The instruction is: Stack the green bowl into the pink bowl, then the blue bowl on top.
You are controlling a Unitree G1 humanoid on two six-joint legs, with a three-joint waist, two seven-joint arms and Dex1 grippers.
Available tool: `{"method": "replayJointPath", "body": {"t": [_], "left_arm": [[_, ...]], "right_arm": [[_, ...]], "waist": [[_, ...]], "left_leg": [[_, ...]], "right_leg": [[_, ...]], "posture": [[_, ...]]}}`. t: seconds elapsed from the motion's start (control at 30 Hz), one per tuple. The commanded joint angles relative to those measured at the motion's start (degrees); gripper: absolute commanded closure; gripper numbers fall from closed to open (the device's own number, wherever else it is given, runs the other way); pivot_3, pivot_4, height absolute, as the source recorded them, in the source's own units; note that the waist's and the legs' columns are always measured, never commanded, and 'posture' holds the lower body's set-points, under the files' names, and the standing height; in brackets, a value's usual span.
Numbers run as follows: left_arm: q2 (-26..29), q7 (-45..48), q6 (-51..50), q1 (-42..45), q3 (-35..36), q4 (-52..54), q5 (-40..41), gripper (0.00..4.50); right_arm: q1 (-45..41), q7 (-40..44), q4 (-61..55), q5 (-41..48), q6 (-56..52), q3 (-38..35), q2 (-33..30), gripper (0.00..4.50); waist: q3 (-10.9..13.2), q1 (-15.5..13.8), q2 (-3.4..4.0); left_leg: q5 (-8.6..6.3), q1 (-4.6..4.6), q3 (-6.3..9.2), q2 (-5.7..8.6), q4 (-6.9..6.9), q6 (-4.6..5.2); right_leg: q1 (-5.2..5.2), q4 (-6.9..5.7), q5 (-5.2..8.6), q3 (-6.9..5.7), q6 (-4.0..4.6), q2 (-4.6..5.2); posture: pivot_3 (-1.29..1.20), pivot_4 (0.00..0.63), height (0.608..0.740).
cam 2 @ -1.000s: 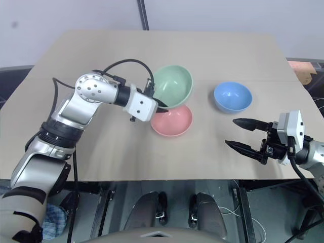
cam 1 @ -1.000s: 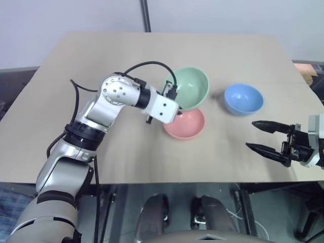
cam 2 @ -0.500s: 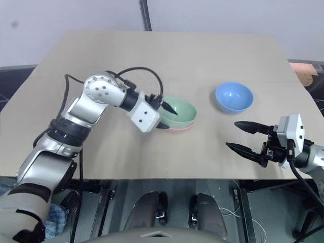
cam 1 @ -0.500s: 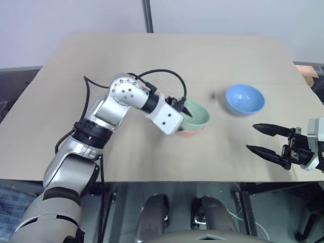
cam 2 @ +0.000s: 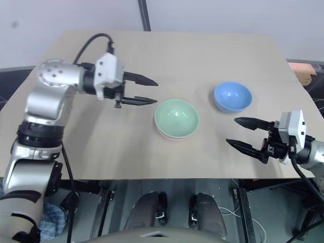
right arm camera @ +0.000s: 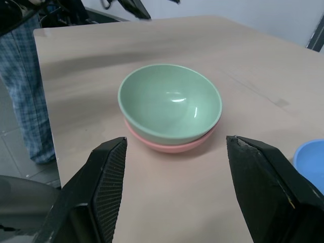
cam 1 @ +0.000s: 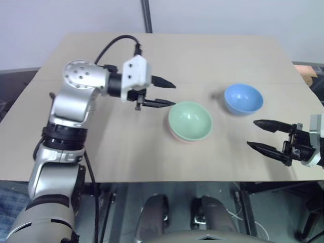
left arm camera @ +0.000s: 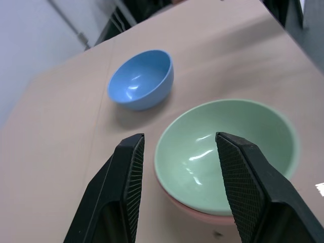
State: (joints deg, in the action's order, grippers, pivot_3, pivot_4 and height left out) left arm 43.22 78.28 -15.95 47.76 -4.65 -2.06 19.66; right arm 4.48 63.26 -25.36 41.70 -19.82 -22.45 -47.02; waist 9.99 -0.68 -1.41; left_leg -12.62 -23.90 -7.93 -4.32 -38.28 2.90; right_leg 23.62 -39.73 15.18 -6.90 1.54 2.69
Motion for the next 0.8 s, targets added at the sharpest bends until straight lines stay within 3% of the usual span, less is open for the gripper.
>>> {"method": "replayJointPath", "body": {"t": [0.03,0.3,0.53,0.8], "left_arm": [[5.34,-4.16,-6.56,-3.28,6.77,4.49,2.03,2.14],[11.37,-12.3,-13.79,-11.33,16.91,3.81,3.17,2.14],[13.92,-9.98,-18.66,-19.89,26.34,7.09,11.94,2.14],[15.56,-8.21,-20.3,-25.78,31.34,8.17,16.86,2.14]], "right_arm": [[-3.84,0.13,1.84,-0.97,0.17,1.37,-1.35,1.06],[-18.15,-4.31,9.56,-11.93,-4.47,13.85,-4.92,1.06],[-30.68,-7.34,18.65,-19.87,-4.21,21.15,-2.28,1.06],[-40.93,-11.04,32.78,-33.54,-10.3,32.79,0.43,1.06]], "waist": [[0.01,0.27,0.01],[0.03,-0.07,0.02],[0.08,-0.05,0.05],[0.08,0.33,0.07]], "left_leg": [[0.0,0.02,0.0,0.0,0.0,0.0],[-0.01,0.0,-0.02,-0.01,0.05,0.0],[0.0,-0.08,-0.06,-0.01,0.13,-0.03],[0.11,-0.1,-0.09,0.04,0.13,-0.21]], "right_leg": [[0.0,0.0,0.0,0.0,0.0,0.0],[0.05,-0.02,0.01,-0.02,0.01,0.06],[0.18,-0.01,0.01,-0.02,0.03,0.1],[0.19,-0.01,0.01,-0.04,0.03,0.21]], "posture": [[0.0,0.15,0.74],[0.0,0.15,0.74],[0.0,0.15,0.74],[0.0,0.15,0.74]]}}
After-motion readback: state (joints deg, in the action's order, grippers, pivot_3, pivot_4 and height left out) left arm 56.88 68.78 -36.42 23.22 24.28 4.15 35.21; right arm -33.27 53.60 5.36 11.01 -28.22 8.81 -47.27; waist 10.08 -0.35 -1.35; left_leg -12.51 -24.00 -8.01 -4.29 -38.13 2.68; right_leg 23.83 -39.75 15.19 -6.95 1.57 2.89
